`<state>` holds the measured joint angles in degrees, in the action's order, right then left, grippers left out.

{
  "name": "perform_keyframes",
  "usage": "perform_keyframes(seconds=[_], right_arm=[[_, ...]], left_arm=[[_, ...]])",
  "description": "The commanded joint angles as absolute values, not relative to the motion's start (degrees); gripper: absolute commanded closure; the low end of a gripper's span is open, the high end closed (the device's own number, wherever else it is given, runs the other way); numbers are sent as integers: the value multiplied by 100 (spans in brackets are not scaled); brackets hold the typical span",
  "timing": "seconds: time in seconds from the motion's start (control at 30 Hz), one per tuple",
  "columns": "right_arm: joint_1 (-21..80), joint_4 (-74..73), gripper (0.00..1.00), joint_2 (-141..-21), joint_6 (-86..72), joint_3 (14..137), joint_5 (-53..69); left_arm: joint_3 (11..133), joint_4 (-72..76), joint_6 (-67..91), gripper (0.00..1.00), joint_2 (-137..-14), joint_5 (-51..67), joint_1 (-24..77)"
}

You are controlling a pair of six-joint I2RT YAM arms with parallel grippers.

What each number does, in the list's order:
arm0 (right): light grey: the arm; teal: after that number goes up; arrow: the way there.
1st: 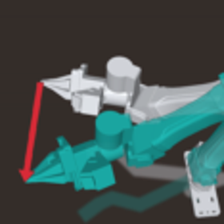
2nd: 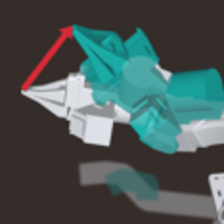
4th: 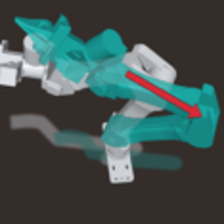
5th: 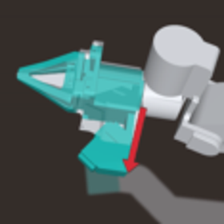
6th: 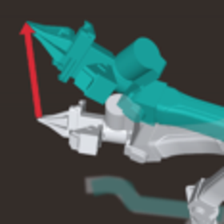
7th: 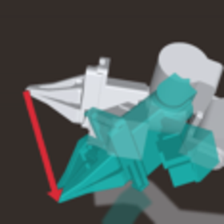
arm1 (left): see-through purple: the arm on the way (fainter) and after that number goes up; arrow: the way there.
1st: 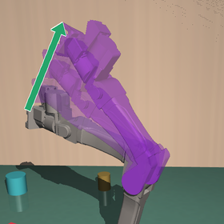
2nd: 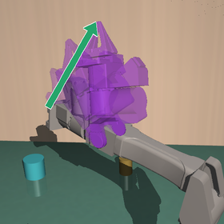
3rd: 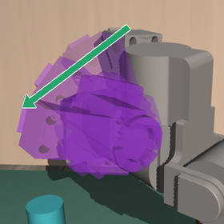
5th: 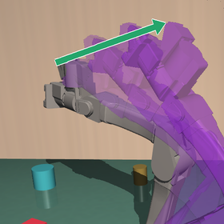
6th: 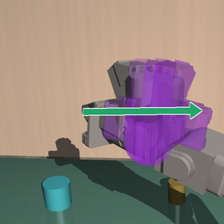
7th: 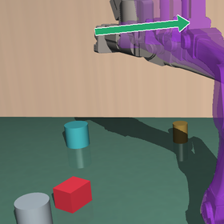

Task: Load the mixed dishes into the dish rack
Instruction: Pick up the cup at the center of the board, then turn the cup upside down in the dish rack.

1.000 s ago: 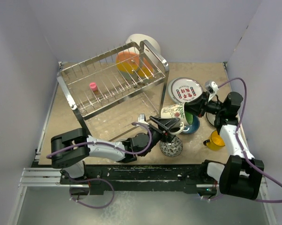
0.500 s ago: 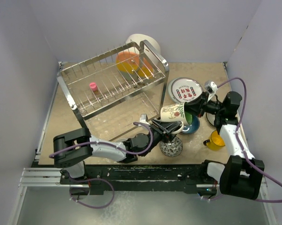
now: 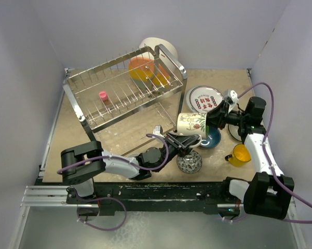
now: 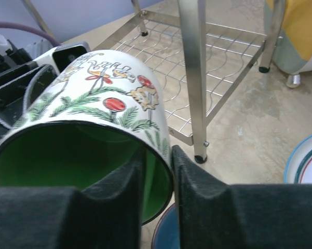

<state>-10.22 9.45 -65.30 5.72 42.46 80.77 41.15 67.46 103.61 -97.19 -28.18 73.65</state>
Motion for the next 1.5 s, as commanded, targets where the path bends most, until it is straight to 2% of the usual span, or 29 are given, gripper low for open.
perform_keyframes(seconds=[0.0, 0.23, 0.4, 0.53, 0.93, 1.47], right_arm=[[-976, 358, 65, -6435, 1161, 4514, 8468], [-998, -742, 40, -6386, 2151, 4890, 8211], [-1112, -1304, 34, -6348, 2619, 5099, 8152], [-1172, -1440, 33, -6316, 2663, 5158, 8112], [-1312, -1591, 32, -6311, 2651, 5221, 8016], [-1454, -1553, 32, -6302, 2600, 5230, 7989]], left_arm=[[4055, 7766, 9828, 100, -9540, -3096, 7207], [3635, 7789, 9052, 100, -9060, -3275, 7216], [3401, 7499, 8541, 100, -8655, -3388, 7231], [3212, 7239, 7897, 100, -8293, -3590, 7233], [3215, 5143, 6125, 100, -7075, -4647, 7214], [3760, 3945, 4082, 100, -7176, -4909, 6601]])
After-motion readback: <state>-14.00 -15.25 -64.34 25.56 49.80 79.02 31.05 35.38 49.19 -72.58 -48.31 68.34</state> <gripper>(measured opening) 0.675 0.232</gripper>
